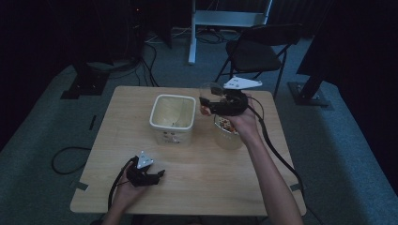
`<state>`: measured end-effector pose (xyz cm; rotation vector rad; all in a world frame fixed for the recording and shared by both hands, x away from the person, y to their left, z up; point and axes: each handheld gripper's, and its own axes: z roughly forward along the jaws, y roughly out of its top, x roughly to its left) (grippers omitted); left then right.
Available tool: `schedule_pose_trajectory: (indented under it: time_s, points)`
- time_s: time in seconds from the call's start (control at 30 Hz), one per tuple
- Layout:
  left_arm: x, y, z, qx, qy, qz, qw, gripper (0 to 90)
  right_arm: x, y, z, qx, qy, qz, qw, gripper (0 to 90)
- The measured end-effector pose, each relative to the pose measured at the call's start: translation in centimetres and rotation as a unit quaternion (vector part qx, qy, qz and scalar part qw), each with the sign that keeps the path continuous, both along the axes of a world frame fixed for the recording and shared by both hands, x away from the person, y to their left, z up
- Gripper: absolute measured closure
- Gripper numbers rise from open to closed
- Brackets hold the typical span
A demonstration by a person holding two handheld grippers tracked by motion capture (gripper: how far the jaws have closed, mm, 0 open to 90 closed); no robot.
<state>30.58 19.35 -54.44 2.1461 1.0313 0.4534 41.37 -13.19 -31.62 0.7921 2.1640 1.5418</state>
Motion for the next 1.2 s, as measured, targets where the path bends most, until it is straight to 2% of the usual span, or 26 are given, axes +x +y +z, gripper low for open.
schedule_pose_trajectory:
  time_s: [0.03, 0.17, 0.2, 0.3, 0.43, 0.57, 0.63, 0.73, 0.77, 0.83, 0.87, 0.97, 1.0, 1.03, 1.2]
  points:
    - [0.0, 0.0, 0.0, 0.000, 0.000, 0.000, 1.0000, 30.1, 0.2, 1.8, 0.2, -0.001, 0.001, 0.010, 0.9999, 36.5]
    - [0.0, 0.0, 0.0, 0.000, 0.000, -0.001, 1.0000, 30.1, 0.8, 4.6, 0.2, 0.000, -0.001, 0.023, 0.9997, 36.1]
    - [0.0, 0.0, 0.0, 0.000, 0.000, -0.001, 1.0000, 30.1, 0.8, 4.6, 0.2, 0.000, -0.001, 0.023, 0.9997, 36.1]
    - [0.0, 0.0, 0.0, 0.000, 0.001, 0.000, 1.0000, 30.1, 1.5, 6.9, -0.2, -0.009, 0.004, 0.025, 0.9996, 35.6]
    - [0.0, 0.0, 0.0, 0.000, 0.001, -0.001, 1.0000, 30.1, 2.2, 9.1, -0.8, -0.027, -0.002, 0.028, 0.9992, 34.9]
    - [0.0, 0.0, 0.0, -0.001, 0.002, 0.000, 1.0000, 30.2, 3.2, 10.6, -1.2, -0.029, 0.006, 0.023, 0.9993, 34.6]
    - [0.0, 0.0, 0.0, -0.001, 0.001, 0.000, 1.0000, 30.1, 3.6, 11.1, -1.4, -0.028, 0.009, 0.021, 0.9993, 34.1]
    - [0.0, 0.0, 0.0, 0.000, 0.001, 0.000, 1.0000, 30.1, 4.3, 11.4, -1.9, -0.008, 0.014, 0.021, 0.9996, 25.0]
    - [0.0, 0.0, 0.0, 0.000, 0.001, 0.000, 1.0000, 30.2, 4.7, 11.5, -2.2, -0.002, 0.024, 0.020, 0.9995, 18.3]
    - [0.0, 0.0, 0.0, 0.000, 0.000, 0.000, 1.0000, 30.2, 5.8, 11.4, -3.0, 0.019, 0.071, 0.029, 0.9969, 12.4]
    - [0.0, 0.0, 0.0, 0.000, 0.000, 0.000, 1.0000, 30.1, 5.9, 11.4, -3.2, 0.019, 0.073, 0.025, 0.9968, 12.1]
    - [-0.1, 0.0, 0.0, 0.000, 0.000, 0.000, 1.0000, 30.1, 5.7, 11.4, -3.3, 0.015, 0.070, 0.023, 0.9972, 11.6]
    - [-0.1, 0.0, 0.0, 0.000, 0.000, -0.001, 1.0000, 30.1, 5.4, 11.4, -3.3, 0.008, 0.063, 0.024, 0.9977, 11.7]
    - [-0.1, 0.0, 0.0, 0.000, 0.000, -0.001, 1.0000, 30.1, 4.6, 11.3, -2.9, -0.006, 0.043, 0.025, 0.9987, 11.8]
    - [-0.1, 0.0, 0.0, 0.000, 0.000, 0.000, 1.0000, 30.1, 2.7, 10.4, -1.9, -0.010, 0.014, 0.020, 0.9996, 13.6]
